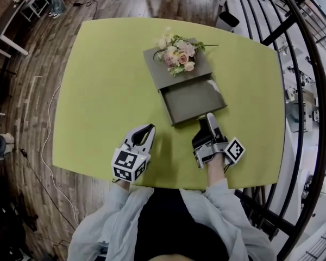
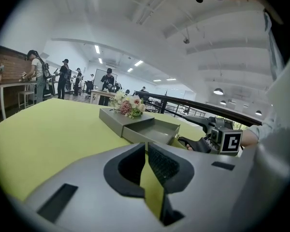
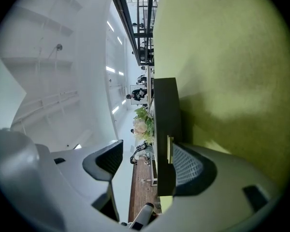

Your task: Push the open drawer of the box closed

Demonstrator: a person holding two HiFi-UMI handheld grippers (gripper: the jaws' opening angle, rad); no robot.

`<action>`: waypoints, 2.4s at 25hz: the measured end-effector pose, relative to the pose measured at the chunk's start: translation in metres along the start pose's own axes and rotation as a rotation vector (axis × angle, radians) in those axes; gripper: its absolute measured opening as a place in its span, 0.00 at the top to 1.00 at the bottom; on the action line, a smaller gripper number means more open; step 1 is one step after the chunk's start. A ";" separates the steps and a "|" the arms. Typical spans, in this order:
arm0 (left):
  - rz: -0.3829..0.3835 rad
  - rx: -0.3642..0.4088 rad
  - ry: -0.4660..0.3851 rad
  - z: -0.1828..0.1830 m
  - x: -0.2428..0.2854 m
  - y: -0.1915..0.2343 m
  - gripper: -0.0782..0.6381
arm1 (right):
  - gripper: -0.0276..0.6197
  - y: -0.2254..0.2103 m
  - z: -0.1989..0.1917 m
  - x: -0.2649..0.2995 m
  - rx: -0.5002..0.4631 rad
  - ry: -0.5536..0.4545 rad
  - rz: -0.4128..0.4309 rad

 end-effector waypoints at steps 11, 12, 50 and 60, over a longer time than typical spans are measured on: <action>0.013 -0.010 -0.008 0.003 0.005 0.006 0.85 | 0.45 0.000 0.011 0.014 -0.002 -0.007 -0.006; 0.013 -0.010 -0.007 0.004 0.006 0.007 0.85 | 0.45 0.000 0.011 0.016 -0.001 -0.007 -0.009; 0.037 -0.034 0.001 0.005 0.015 0.028 0.85 | 0.41 -0.019 0.017 0.071 0.065 -0.040 0.013; 0.043 -0.042 0.002 0.006 0.019 0.032 0.85 | 0.40 -0.019 0.019 0.082 0.094 -0.067 0.043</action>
Point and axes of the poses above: the fingertips, and each gripper's own axes: x forward along the fingers, y to its left, z out of its top, the point moved 3 cm from there along -x, backward along the fingers, and after that the axes turned 4 degrees about y, right-handed, at the moved point
